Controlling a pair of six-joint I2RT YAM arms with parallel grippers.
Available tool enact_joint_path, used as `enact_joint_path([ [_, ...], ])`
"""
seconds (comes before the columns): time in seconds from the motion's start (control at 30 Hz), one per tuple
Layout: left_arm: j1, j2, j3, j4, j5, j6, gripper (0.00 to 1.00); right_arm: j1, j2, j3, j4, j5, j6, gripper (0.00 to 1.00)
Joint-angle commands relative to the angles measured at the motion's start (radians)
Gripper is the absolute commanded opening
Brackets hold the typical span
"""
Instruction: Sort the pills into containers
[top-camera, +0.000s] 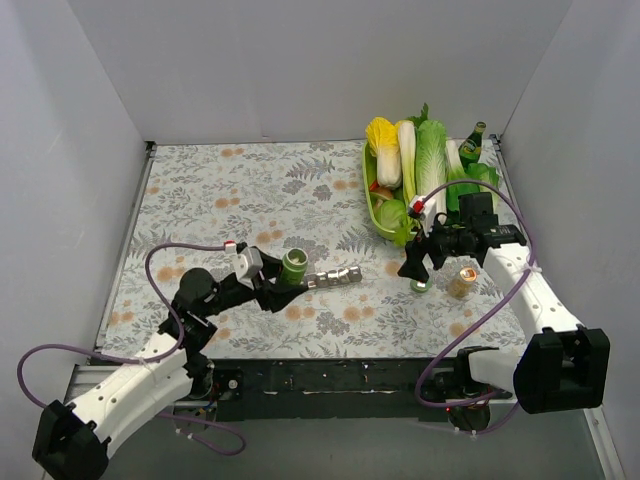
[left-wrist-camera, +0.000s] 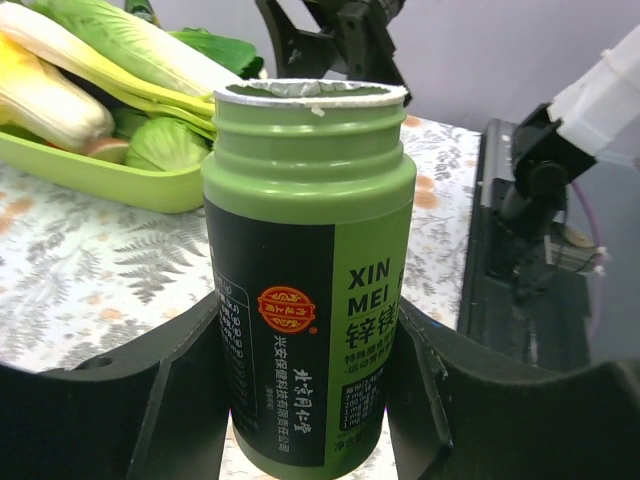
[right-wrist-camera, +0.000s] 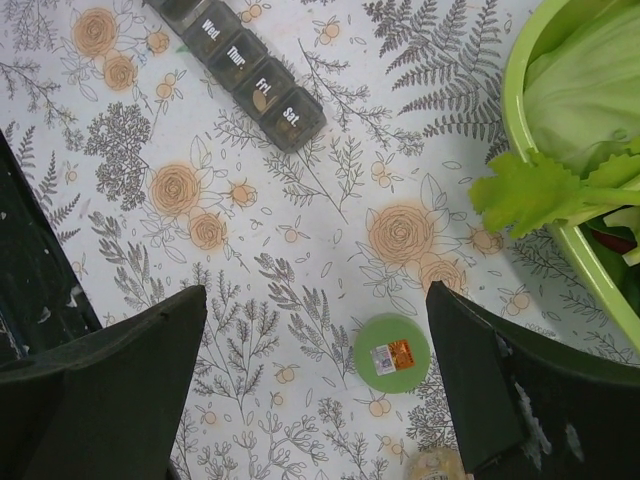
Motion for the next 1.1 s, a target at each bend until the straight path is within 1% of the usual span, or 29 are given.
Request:
enact_joint_path([
  [0.0,-0.037,-0.086,-0.045,-0.06,-0.02,-0.093,0.0,-0.005,-0.013,-0.021,0.029,-0.031,-0.023,0.98],
  [0.03,-0.068,-0.094,-0.051,-0.076,-0.029,-0.122,0.0,-0.004,-0.008,-0.023,0.031,-0.031,-0.023,0.98],
  [0.1,-0.118,-0.106,-0.062,-0.117,-0.107,-0.15,0.0,-0.005,-0.004,-0.029,0.039,-0.032,-0.028,0.98],
  [0.13,-0.169,-0.106,-0.053,-0.144,-0.14,-0.161,0.0,-0.005,-0.005,-0.031,0.042,-0.032,-0.029,0.98],
  [0.17,-0.189,-0.098,-0.044,-0.204,-0.167,-0.168,0.0,-0.007,-0.003,-0.032,0.042,-0.032,-0.031,0.98],
  [0.2,-0.203,-0.088,-0.036,-0.227,-0.205,-0.171,0.0,-0.01,-0.005,-0.034,0.042,-0.034,-0.032,0.98],
  [0.23,-0.214,-0.068,-0.032,-0.24,-0.21,-0.173,0.0,-0.011,-0.005,-0.038,0.048,-0.034,-0.032,0.98],
  [0.4,-0.215,0.023,-0.035,-0.243,-0.253,-0.204,0.0,-0.019,-0.004,-0.051,0.066,-0.045,-0.04,0.98],
  [0.47,-0.215,0.09,-0.01,-0.263,-0.267,-0.23,0.0,-0.021,-0.002,-0.052,0.069,-0.054,-0.043,0.98],
  [0.53,-0.215,0.119,0.004,-0.28,-0.294,-0.259,0.0,-0.025,-0.002,-0.06,0.074,-0.058,-0.046,0.98],
  [0.67,-0.217,0.117,0.025,-0.355,-0.352,-0.309,0.0,-0.037,-0.007,-0.083,0.1,-0.084,-0.052,0.98],
  [0.77,-0.217,0.116,0.033,-0.407,-0.368,-0.329,0.0,-0.048,-0.008,-0.112,0.12,-0.106,-0.049,0.98],
  [0.9,-0.217,0.138,0.036,-0.407,-0.382,-0.345,0.0,-0.068,-0.008,-0.132,0.138,-0.135,-0.058,0.98],
  [0.93,-0.215,0.17,0.042,-0.41,-0.379,-0.343,0.0,-0.071,-0.005,-0.138,0.141,-0.14,-0.061,0.98],
  [1.07,-0.217,0.209,0.059,-0.424,-0.356,-0.346,0.0,-0.079,0.003,-0.155,0.148,-0.167,-0.081,0.98],
])
